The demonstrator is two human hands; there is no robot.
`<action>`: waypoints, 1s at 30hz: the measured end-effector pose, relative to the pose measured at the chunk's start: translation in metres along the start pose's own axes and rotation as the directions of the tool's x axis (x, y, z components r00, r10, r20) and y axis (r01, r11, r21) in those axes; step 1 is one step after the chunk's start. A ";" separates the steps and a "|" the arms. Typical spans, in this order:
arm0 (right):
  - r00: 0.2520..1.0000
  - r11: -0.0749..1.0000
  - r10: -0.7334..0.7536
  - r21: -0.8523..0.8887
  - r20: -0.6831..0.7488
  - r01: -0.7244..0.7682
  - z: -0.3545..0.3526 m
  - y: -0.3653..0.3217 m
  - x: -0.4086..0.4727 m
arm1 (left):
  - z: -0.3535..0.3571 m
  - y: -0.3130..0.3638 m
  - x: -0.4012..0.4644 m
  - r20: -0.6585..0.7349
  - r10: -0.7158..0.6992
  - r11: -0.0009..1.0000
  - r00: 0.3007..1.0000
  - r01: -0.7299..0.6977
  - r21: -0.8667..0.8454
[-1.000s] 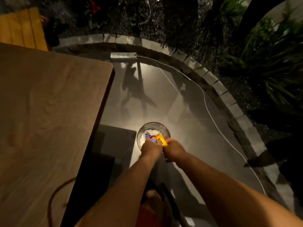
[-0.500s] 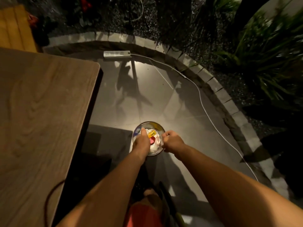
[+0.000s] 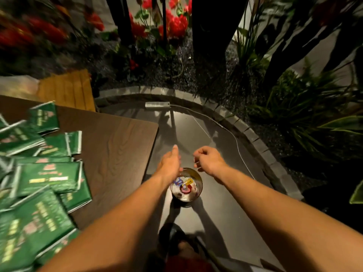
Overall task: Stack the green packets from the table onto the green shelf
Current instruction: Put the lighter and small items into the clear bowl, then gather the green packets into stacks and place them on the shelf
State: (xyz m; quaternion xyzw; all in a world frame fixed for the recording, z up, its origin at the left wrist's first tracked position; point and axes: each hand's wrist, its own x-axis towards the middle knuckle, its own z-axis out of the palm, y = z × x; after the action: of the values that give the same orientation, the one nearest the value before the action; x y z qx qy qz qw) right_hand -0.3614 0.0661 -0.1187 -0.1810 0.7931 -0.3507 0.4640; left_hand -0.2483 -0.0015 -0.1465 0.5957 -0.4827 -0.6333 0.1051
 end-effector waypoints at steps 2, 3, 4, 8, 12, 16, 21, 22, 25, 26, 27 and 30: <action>0.998 0.999 -0.052 -0.005 0.039 0.052 -0.002 -0.025 -0.022 | -0.021 0.019 -0.017 -0.007 0.045 0.999 0.999 -0.045 -0.003; 0.996 0.998 -0.065 -0.008 0.065 0.066 -0.002 -0.033 -0.029 | -0.030 0.026 -0.025 -0.008 0.070 0.998 0.998 -0.070 0.005; 0.992 0.996 -0.085 -0.014 0.097 0.087 0.000 -0.048 -0.042 | -0.046 0.036 -0.037 -0.024 0.109 0.994 0.994 -0.109 0.011; 0.964 0.983 -0.169 -0.030 0.206 0.179 0.014 -0.097 -0.081 | -0.103 0.071 -0.083 -0.102 0.237 0.971 0.966 -0.237 0.008; 0.923 0.961 -0.267 0.012 0.278 0.275 0.037 -0.147 -0.116 | -0.158 0.099 -0.125 -0.183 0.280 0.956 0.942 -0.292 -0.038; 0.858 0.928 -0.355 0.031 0.372 0.371 0.063 -0.195 -0.146 | -0.213 0.118 -0.163 -0.280 0.324 0.933 0.903 -0.354 -0.061; 0.752 0.868 -0.466 0.077 0.466 0.490 0.099 -0.243 -0.179 | -0.274 0.123 -0.203 -0.377 0.340 0.919 0.862 -0.390 -0.062; 0.733 0.856 -0.480 0.075 0.483 0.511 0.108 -0.251 -0.185 | -0.285 0.123 -0.210 -0.394 0.339 0.918 0.854 -0.392 -0.060; 0.677 0.822 -0.502 0.054 0.538 0.566 0.135 -0.273 -0.204 | -0.315 0.124 -0.236 -0.452 0.337 0.914 0.826 -0.402 -0.052; 0.656 0.816 -0.504 0.061 0.561 0.574 0.144 -0.281 -0.212 | -0.325 0.125 -0.246 -0.469 0.341 0.910 0.815 -0.411 -0.052; 0.635 0.811 -0.509 0.076 0.582 0.580 0.154 -0.288 -0.220 | -0.335 0.126 -0.257 -0.485 0.345 0.905 0.803 -0.421 -0.053; 0.560 0.779 -0.531 0.107 0.636 0.618 0.180 -0.308 -0.249 | -0.364 0.127 -0.288 -0.540 0.346 0.889 0.767 -0.452 -0.071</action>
State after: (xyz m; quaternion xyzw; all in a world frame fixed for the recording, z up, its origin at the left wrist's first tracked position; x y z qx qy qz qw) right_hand -0.0923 -0.0632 0.1982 -0.5662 0.5055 -0.3482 0.5501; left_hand 0.0845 -0.0398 0.1996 0.6122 -0.4876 -0.4587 0.4209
